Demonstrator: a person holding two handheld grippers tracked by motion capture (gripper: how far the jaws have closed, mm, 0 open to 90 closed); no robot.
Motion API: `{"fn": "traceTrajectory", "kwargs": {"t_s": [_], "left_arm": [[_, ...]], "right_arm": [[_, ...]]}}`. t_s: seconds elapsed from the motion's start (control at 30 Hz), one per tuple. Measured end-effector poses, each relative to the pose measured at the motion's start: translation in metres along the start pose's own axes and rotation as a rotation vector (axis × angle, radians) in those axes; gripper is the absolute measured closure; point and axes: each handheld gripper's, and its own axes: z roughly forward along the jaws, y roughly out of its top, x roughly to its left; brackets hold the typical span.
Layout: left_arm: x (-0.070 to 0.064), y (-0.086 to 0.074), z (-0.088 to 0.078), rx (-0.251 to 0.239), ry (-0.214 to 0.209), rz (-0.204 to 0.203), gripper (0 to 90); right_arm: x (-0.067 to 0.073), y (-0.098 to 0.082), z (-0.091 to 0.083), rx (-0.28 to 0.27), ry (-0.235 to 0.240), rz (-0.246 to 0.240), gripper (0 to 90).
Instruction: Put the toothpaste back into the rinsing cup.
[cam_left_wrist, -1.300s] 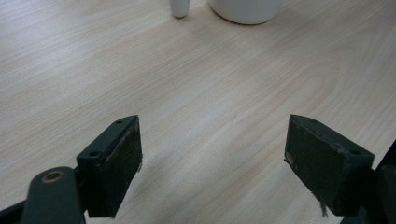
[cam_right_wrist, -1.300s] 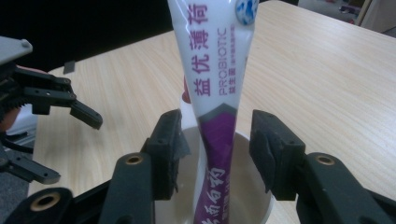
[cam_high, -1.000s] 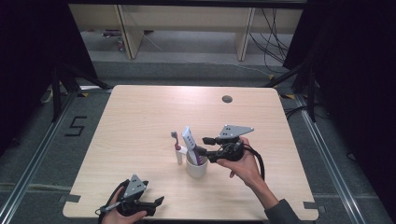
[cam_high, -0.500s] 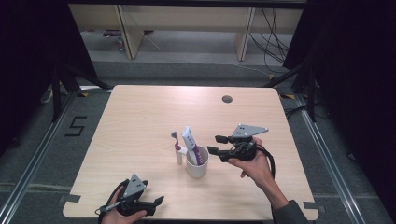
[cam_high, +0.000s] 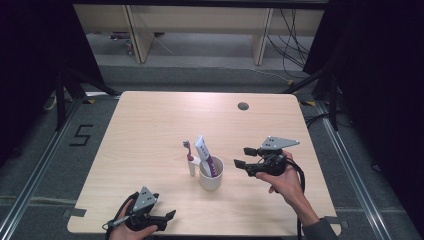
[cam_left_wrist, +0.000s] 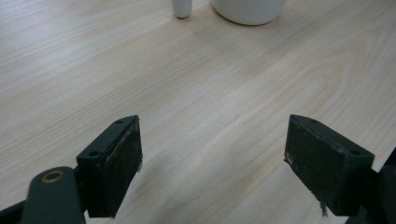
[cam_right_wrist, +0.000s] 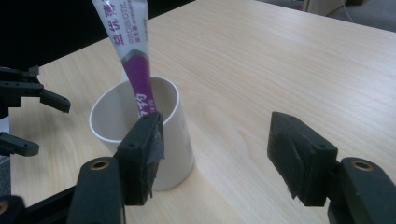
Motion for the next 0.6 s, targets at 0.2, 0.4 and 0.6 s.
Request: {"fn": "traceTrajectory", "kwargs": {"t_s": [0.2,0.4,0.6], "left_arm": [[0.0,0.001,0.002,-0.005,0.002,-0.004,18.5],[0.0,0.001,0.001,0.0,-0.003,0.0,18.5],[-0.001,0.001,0.002,0.002,0.0,-0.002,18.6]], "right_arm": [[-0.001,-0.006,-0.005,0.014,0.008,0.042,33.0],[-0.007,-0.016,-0.008,0.035,-0.009,0.051,29.9],[-0.011,-0.021,-0.018,0.034,-0.028,0.065,28.7]]}}
